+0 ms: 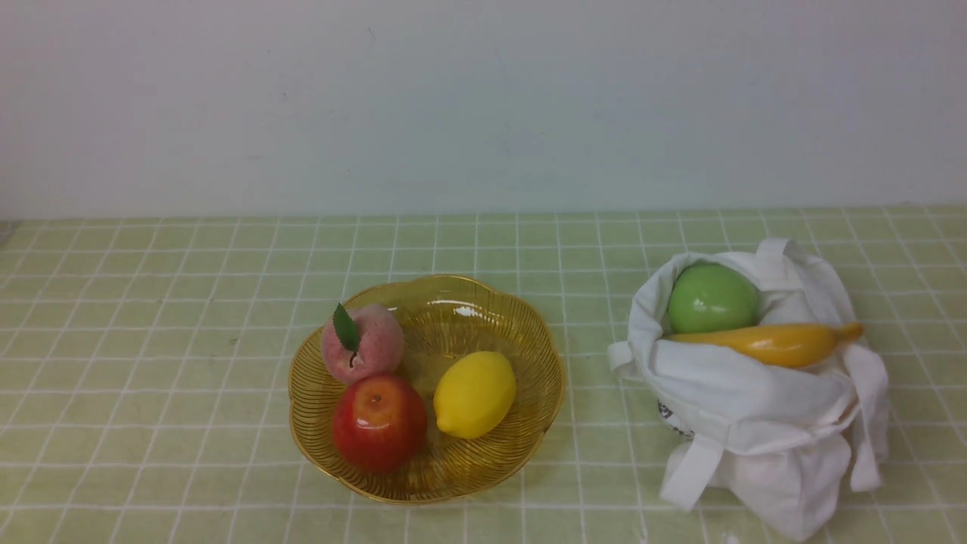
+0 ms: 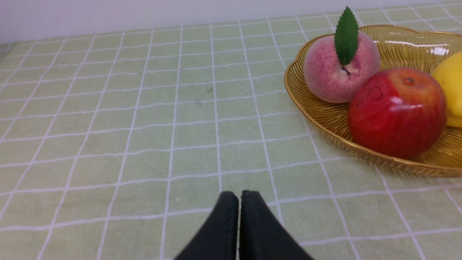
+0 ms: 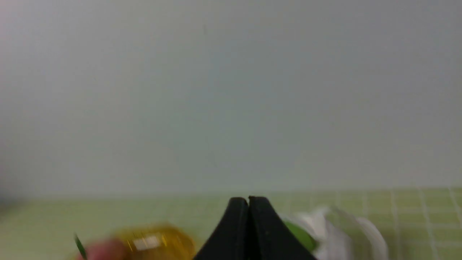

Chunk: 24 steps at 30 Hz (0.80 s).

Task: Take the fruit out of the bag on the green coffee tablecloth and place them on the plate.
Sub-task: 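Reach into the bag and grasp the banana with the right gripper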

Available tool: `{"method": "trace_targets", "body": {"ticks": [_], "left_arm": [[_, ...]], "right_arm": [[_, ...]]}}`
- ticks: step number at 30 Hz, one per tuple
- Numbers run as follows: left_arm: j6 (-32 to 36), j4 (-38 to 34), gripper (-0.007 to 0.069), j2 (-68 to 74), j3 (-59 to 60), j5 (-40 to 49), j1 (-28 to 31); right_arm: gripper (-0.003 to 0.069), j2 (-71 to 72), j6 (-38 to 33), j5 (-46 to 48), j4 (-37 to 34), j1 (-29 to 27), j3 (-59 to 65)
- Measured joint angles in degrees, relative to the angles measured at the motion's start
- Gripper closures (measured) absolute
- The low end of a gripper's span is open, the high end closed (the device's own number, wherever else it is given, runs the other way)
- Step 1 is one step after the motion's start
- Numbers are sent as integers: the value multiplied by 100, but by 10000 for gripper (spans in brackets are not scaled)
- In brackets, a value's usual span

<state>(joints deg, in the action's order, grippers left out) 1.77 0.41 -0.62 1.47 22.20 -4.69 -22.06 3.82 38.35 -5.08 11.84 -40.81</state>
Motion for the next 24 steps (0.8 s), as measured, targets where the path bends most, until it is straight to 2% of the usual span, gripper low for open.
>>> {"method": "trace_targets", "body": {"ticks": [2,5,10,14,18,22,24], "left_arm": [[0,0,632,0,0,0,0],[0,0,632,0,0,0,0],[0,0,632,0,0,0,0],[0,0,632,0,0,0,0],[0,0,632,0,0,0,0],[0,0,632,0,0,0,0],[0,0,632,0,0,0,0]], "right_arm": [[674,-713,-497,987,280,139,-601],[674,-1540,-1298,1960,464,276,-1187],[674,-2828,-2609,2887,508,301,-1861],[671,-3775,-3251,2928,508,303,-2208],[648,-4521,-3416,2561,508,303,-2382],[606,-4972,-3555,2356,508,303,-2394],[563,-5238,-3660,2335,508,303,-2394]]}}
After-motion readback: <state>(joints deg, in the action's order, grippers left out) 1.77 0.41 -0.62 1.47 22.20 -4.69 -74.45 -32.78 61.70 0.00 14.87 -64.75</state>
